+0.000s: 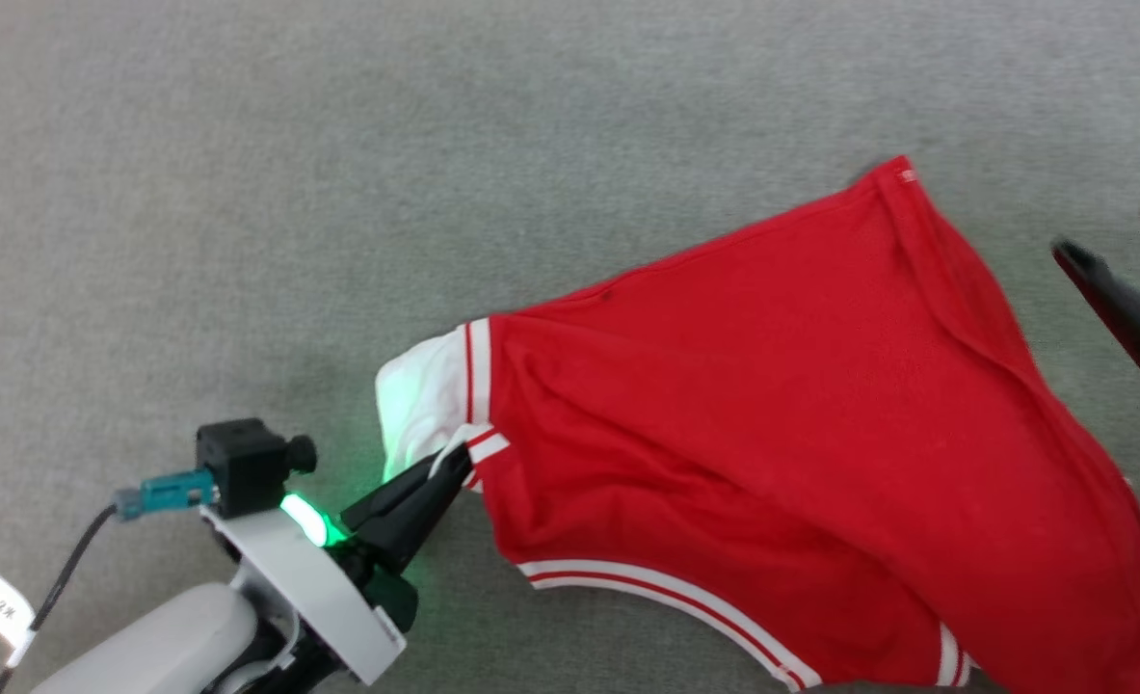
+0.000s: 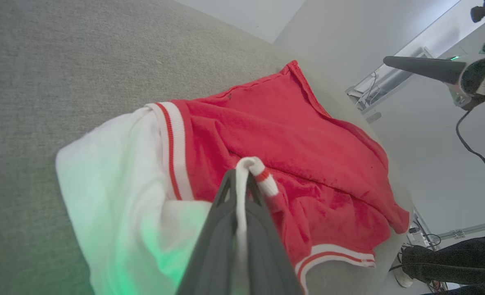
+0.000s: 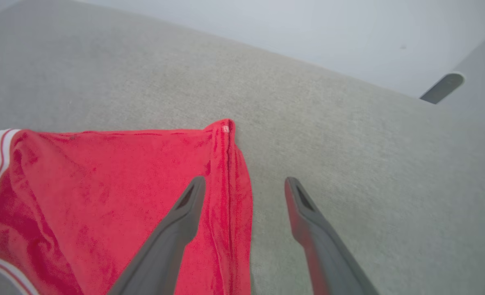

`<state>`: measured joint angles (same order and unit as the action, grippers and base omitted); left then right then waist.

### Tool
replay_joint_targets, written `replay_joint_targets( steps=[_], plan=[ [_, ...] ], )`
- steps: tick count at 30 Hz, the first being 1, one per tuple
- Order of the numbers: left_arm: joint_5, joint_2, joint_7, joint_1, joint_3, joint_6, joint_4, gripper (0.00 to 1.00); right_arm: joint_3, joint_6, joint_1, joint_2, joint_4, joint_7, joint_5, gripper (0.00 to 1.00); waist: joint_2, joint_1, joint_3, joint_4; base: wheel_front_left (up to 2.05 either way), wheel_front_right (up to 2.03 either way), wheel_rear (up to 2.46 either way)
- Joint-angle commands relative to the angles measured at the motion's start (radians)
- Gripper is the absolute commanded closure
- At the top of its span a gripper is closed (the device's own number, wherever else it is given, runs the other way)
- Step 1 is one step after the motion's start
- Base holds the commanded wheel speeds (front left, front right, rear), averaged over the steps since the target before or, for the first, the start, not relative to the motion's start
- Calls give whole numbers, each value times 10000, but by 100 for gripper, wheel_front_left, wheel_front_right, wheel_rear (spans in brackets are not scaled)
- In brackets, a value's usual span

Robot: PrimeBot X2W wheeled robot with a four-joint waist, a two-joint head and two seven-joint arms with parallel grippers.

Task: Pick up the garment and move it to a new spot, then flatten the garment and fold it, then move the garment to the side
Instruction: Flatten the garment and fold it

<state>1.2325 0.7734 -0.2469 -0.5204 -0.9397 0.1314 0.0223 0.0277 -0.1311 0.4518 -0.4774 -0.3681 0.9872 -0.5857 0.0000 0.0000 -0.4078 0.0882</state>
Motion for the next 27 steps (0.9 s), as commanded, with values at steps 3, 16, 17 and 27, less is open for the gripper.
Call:
replay_joint_targets(
  steps=[3,16,17,27],
  plan=[
    [-71,-165,-19,-327,-134,-24,-7,100,-799,6,1087,-33,1302,-447,416,0,0,0,-396,472,0,0,0],
    [100,-694,-153,-959,-588,-24,-281,100,-4171,6,3537,-498,6157,-661,189,0,0,0,-872,1177,0,0,0],
    [121,-721,-157,-975,-591,-24,-307,100,-4328,6,3558,-538,6299,-706,95,0,0,0,-867,1195,0,0,0],
    [-6,-751,-185,-945,-160,-24,-577,100,-3822,7,4327,-303,7304,-2899,-497,100,0,0,-374,1094,0,0,0]
  ],
)
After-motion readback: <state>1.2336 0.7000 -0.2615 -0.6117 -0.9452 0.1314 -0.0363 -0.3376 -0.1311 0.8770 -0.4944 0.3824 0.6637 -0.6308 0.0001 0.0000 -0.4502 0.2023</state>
